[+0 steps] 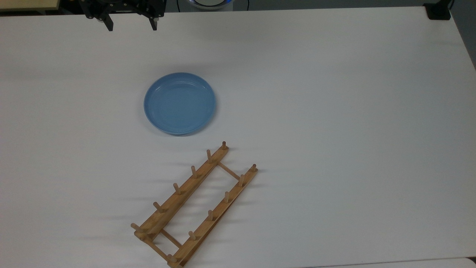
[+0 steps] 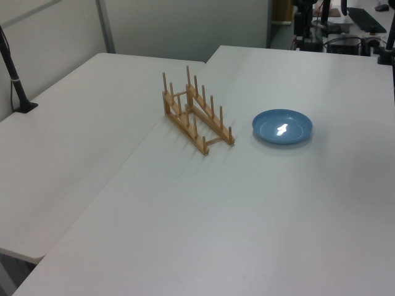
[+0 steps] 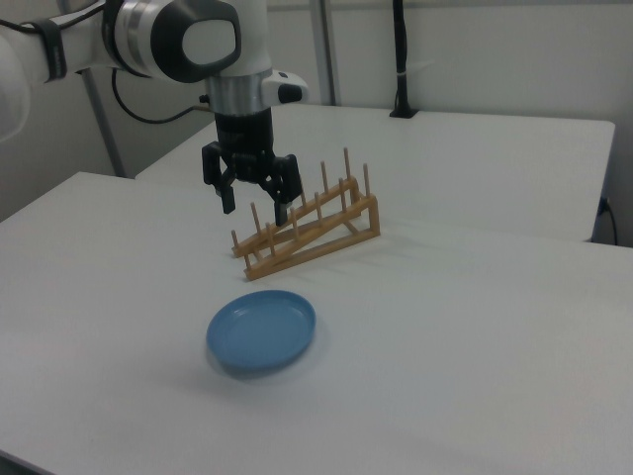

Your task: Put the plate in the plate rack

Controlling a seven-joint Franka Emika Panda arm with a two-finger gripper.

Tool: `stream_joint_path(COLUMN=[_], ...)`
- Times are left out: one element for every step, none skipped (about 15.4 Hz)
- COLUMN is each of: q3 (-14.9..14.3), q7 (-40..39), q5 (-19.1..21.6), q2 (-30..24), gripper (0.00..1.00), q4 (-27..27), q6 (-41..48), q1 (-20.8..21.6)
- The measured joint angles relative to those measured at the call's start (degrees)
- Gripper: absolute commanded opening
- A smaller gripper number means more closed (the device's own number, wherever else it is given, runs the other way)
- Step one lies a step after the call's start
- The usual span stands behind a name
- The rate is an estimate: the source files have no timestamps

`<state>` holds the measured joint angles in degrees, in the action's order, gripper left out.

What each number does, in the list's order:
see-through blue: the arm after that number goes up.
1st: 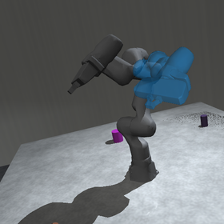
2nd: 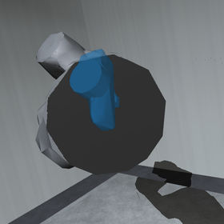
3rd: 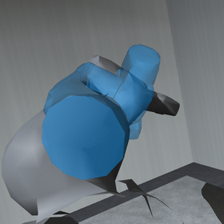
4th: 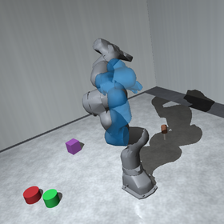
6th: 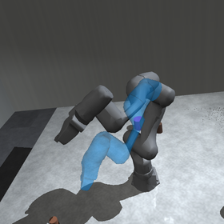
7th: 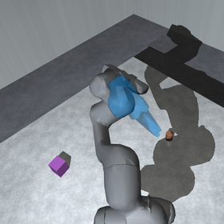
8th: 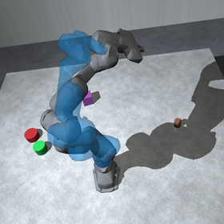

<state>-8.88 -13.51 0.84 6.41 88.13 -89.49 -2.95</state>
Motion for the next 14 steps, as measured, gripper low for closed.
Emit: stream_joint_path(q3=[-0.1,-0.2,-0.2,-0.2,-0.2,-0.2,-0.2,-0.2,-0.2,-0.2,-0.2,-0.2,-0.2,-0.1], q7=[-0.2,-0.9,-2.0,-3.4,-4.5,-5.3,-5.7,-6.0,-6.2,-6.2,-6.2,-6.2,-6.2,-6.2], q5=[0.0,0.0,0.0,0.0,0.0,0.0,0.0,0.0,0.0,0.0,0.0,0.0,0.0,0.0], q2=[0.1,0.1,0.2,0.4,0.6,1.0,1.6,2.3,3.2,4.1,5.0,5.9,7.0,8.1], gripper=[1.00,1.00,1.00,1.00,1.00,1.00,1.00,1.00,1.00,1.00,1.00,1.00,1.00,1.00], q4=[0.0,0.1,0.4,0.8,1.2,1.5,1.7,1.7,1.7,1.7,1.7,1.8,1.8,1.8], q6=[0.0,0.0,0.0,0.0,0.0,0.0,0.0,0.0,-0.1,-0.8,-2.0,-3.4,-5.0,-6.4], q1=[0.0,-0.2,-0.7,-1.4,-2.1,-2.8,-3.5,-4.0,-4.3,-4.6,-4.8,-4.8,-4.8,-4.8])
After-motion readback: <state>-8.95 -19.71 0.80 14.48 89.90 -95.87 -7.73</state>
